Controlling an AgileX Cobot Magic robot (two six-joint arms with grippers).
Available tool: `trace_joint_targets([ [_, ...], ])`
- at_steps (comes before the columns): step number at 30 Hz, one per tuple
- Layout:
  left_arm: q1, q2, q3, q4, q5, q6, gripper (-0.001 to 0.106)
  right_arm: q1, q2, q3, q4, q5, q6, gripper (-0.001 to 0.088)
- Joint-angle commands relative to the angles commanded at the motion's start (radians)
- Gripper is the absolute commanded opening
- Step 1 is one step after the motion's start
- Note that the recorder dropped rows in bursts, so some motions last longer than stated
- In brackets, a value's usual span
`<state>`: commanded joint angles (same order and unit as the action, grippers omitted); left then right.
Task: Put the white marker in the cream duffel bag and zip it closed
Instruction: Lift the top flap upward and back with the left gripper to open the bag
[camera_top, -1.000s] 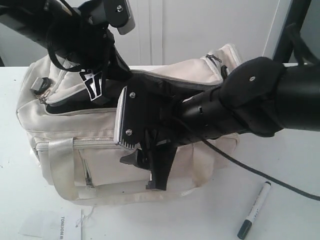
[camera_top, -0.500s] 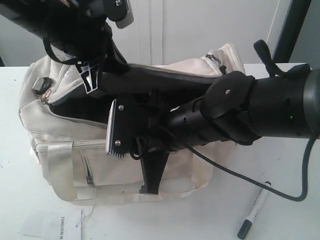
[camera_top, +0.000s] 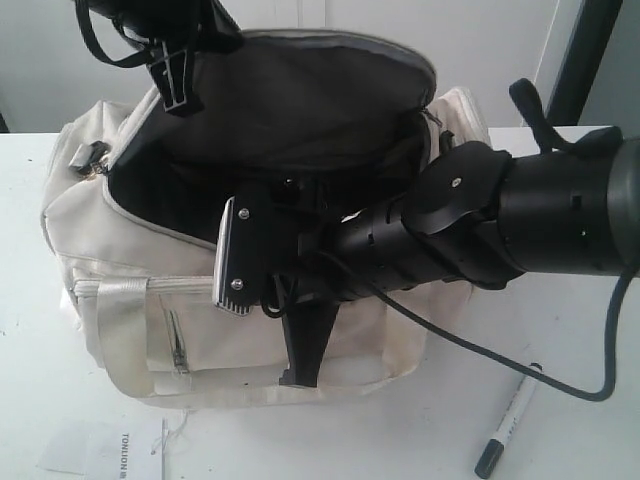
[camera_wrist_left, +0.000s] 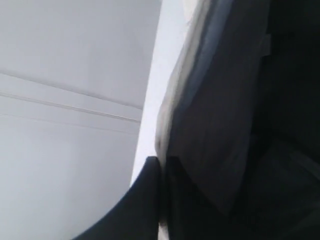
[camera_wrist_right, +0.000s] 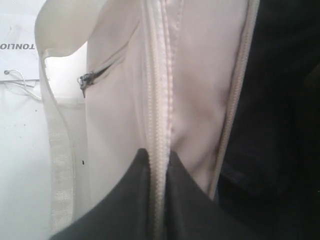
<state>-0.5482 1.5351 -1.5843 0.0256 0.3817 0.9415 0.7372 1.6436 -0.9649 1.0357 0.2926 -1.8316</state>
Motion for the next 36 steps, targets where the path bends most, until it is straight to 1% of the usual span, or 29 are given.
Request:
trace_joint_targets([
  [7,0.0,0.0,0.0,0.122,-0.073,0.0,0.0,0.0,0.0,0.0,0.0,0.0,0.0,0.0],
  [10,0.0,0.0,0.0,0.165,-0.139,0.0,0.0,0.0,0.0,0.0,0.0,0.0,0.0,0.0],
  [15,0.002,0.0,0.0,0.165,-0.257,0.0,0.0,0.0,0.0,0.0,0.0,0.0,0.0,0.0],
  [18,0.017,0.0,0.0,0.165,-0.311,0.0,0.0,0.0,0.0,0.002,0.0,0.0,0.0,0.0],
  [22,0.058,0.0,0.0,0.162,-0.376,-0.004,0.0,0.0,0.002,0.03,-0.02,0.004,-0.002,0.0],
  [24,0.077,0.002,0.0,0.161,-0.431,-0.005,0.0,0.0,0.002,0.041,-0.02,0.002,-0.002,0.0],
  [25,0.087,0.006,0.0,0.161,-0.497,-0.005,0.0,0.0,0.002,0.045,-0.02,-0.003,-0.002,0.0],
  [27,0.106,0.01,0.0,0.161,-0.563,-0.005,0.0,0.0,0.002,0.047,-0.02,-0.003,-0.002,0.0],
  [29,0.11,0.012,0.0,0.156,-0.574,-0.005,0.0,0.0,0.002,0.047,-0.02,-0.003,-0.002,0.0],
  [31,0.127,0.023,0.0,0.156,-0.567,-0.006,0.0,0.0,0.002,0.047,-0.02,-0.007,-0.002,0.0],
  [36,0.129,0.046,0.0,0.154,-0.541,-0.006,0.0,0.0,0.004,0.047,-0.02,-0.01,-0.002,0.0],
])
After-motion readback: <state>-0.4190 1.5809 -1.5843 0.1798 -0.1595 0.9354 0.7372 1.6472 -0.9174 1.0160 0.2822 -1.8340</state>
